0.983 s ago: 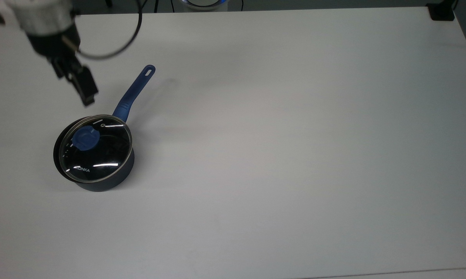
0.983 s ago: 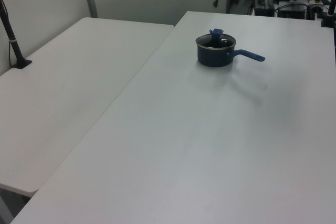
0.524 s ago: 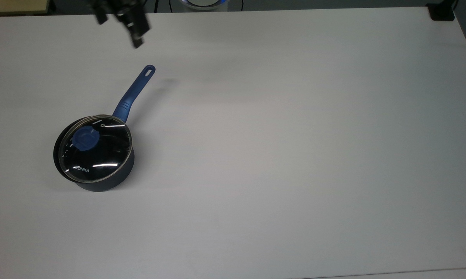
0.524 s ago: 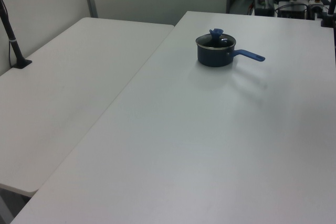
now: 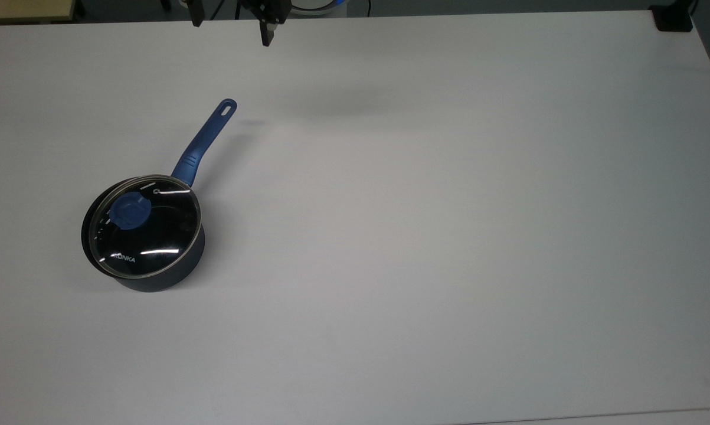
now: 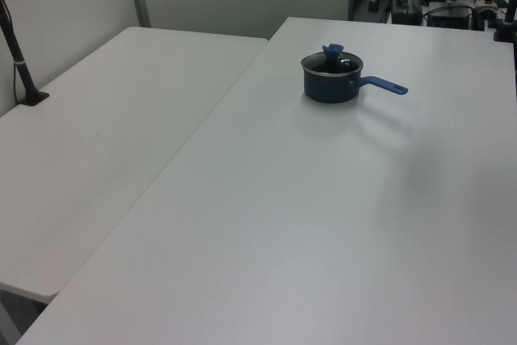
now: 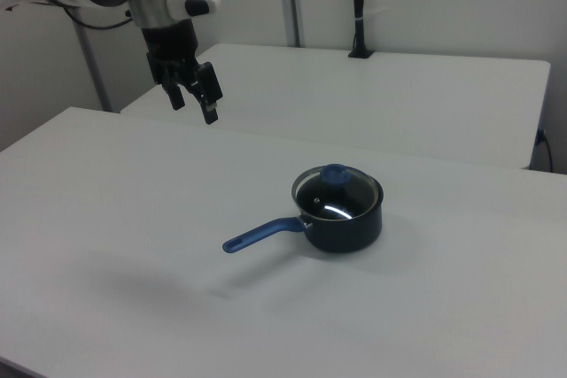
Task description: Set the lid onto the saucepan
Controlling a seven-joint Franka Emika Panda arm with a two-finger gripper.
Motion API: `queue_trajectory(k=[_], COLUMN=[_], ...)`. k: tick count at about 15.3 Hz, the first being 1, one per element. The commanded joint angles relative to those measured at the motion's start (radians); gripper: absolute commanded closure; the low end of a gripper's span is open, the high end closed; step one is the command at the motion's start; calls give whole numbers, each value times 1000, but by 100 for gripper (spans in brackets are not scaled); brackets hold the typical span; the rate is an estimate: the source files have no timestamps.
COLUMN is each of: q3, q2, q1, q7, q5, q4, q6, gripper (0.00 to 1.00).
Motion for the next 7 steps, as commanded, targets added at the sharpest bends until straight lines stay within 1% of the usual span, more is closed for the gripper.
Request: queue_trajectory(k=[1,7], q3=[-25,-28], q2=[-23,-25], q1=[23,18], q7=[-87,-81], q5=[-13,-5], q4=[-43,-38], q6=[37,39], gripper=[0,0])
